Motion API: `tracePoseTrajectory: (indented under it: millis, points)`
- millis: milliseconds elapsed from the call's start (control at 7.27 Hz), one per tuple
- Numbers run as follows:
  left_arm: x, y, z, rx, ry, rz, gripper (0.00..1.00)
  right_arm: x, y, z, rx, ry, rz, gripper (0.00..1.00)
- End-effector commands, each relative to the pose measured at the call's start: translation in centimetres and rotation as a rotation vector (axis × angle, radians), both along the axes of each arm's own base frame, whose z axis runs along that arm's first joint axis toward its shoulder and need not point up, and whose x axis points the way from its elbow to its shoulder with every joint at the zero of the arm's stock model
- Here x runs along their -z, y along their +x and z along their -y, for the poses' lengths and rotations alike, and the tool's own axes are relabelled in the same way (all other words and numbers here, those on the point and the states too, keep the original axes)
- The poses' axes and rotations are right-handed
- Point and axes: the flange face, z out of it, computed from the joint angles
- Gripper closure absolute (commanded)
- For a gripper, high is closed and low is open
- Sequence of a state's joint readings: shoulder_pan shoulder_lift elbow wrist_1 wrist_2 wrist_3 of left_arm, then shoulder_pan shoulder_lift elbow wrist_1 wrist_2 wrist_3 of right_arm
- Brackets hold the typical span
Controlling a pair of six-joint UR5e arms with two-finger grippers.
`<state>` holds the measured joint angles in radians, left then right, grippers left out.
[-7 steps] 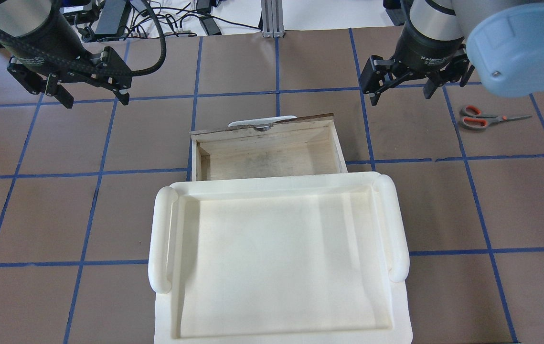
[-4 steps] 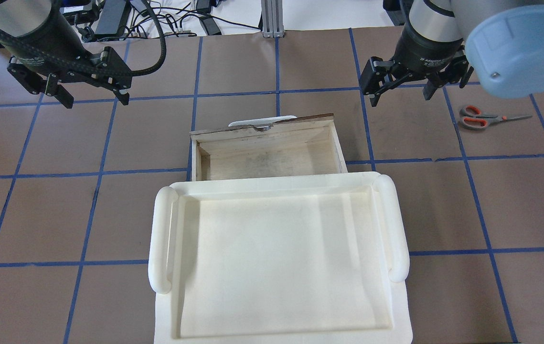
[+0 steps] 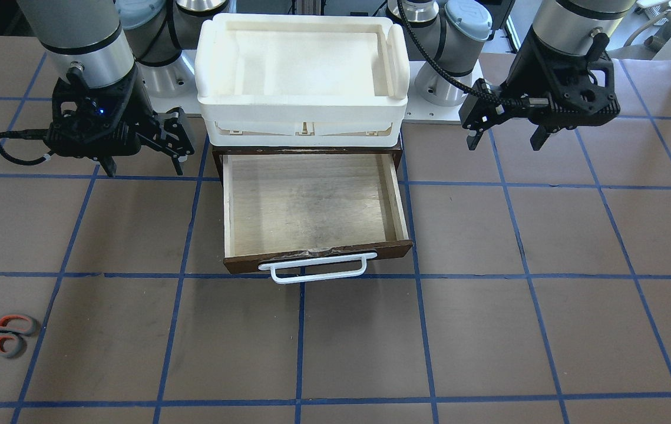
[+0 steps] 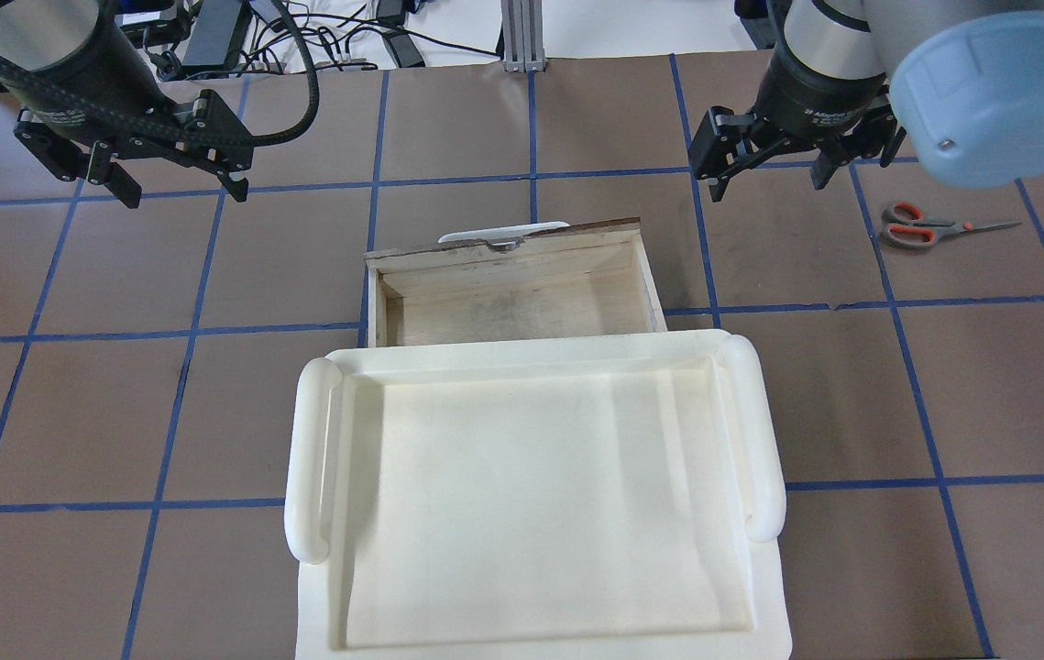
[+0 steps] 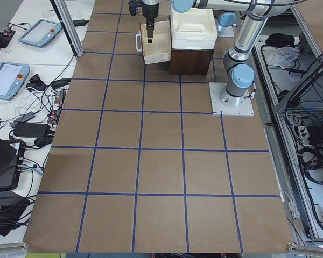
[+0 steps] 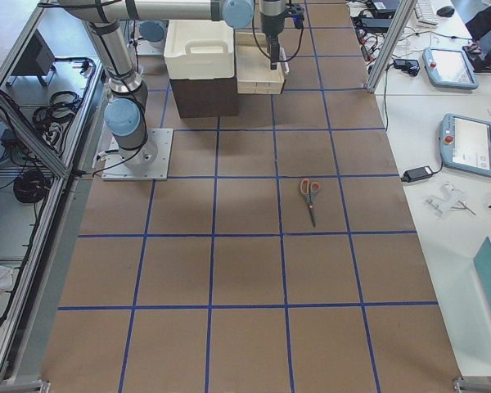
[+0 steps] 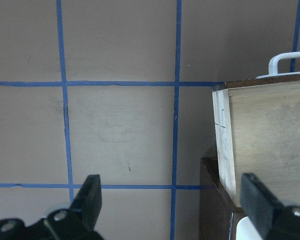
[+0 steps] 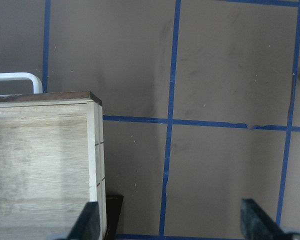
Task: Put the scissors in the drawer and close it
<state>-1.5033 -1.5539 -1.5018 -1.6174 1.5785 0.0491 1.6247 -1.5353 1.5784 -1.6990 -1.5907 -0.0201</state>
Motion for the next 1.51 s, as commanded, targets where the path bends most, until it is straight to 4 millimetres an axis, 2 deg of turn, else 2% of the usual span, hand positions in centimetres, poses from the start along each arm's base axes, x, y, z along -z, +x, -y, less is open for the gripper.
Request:
tracePoseTrajectory:
  millis: [0,413,550,688,963,1101,1376]
  points:
    - [0.0,0.0,0.0,0.000,-0.001,0.000,0.00,0.0,-0.3,0.2,0.003,-0.002,0.000,0.00]
    - [0.1,0.0,0.1,0.000,0.001,0.000,0.00,0.0,-0.8,0.3,0.013,-0.004,-0.002,0.00]
    - [0.1,0.0,0.0,0.000,0.002,0.000,0.00,0.0,-2.2,0.7,0.023,-0.004,0.000,0.00]
    - [0.1,0.0,0.1,0.000,0.001,0.000,0.00,0.1,-4.6,1.1,0.025,0.011,-0.001,0.00]
    - [0.0,0.0,0.0,0.000,-0.001,0.000,0.00,0.1,-7.1,1.7,0.039,0.006,-0.007,0.00]
    - [0.0,0.0,0.0,0.000,-0.001,0.000,0.00,0.0,-8.6,2.1,-0.070,-0.004,-0.015,0.00]
    - [0.0,0.0,0.0,0.000,-0.001,0.000,0.00,0.7,-15.5,3.2,-0.235,0.005,-0.024,0.00]
